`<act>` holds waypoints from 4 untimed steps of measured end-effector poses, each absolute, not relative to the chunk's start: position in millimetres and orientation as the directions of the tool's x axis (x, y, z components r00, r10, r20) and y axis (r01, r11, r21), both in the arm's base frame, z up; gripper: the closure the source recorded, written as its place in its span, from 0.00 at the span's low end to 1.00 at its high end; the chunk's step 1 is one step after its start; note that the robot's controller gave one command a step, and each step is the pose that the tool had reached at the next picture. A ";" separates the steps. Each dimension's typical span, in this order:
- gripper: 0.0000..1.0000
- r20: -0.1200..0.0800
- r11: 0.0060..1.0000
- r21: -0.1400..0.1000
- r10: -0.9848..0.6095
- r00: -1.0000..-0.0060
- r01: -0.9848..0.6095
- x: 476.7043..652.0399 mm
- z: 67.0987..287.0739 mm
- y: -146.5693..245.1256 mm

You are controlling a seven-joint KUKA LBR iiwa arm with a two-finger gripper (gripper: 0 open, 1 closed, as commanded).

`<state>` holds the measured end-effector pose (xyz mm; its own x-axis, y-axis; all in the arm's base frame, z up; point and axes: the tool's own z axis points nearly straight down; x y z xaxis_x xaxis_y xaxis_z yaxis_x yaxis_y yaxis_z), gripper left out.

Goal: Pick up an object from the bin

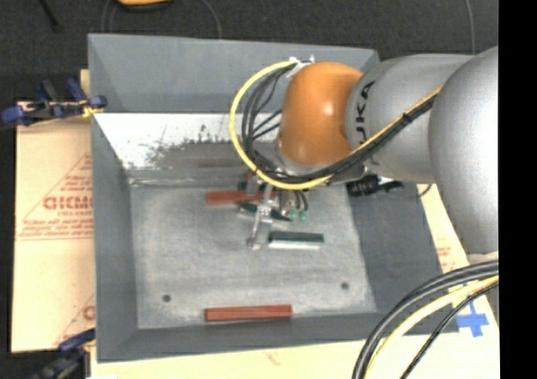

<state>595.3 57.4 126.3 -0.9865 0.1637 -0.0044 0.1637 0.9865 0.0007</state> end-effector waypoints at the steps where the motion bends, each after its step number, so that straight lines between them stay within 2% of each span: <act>1: 0.00 -0.008 0.993 0.001 0.115 -0.993 0.115 599.9 128.0 50.2; 2: 1.00 -0.010 1.000 0.002 -0.022 -1.000 -0.022 626.8 73.5 74.0; 3: 1.00 -0.010 1.000 0.002 -0.021 -1.000 -0.021 626.8 73.4 73.9; 4: 1.00 0.004 0.999 0.000 -0.032 -0.999 -0.032 616.1 110.2 75.8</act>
Offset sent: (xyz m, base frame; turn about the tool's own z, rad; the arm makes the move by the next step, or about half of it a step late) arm 0.0283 0.0174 -0.0563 -0.1893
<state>616.1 75.8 110.2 -0.9995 -0.0317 0.0043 -0.0317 0.9995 0.0002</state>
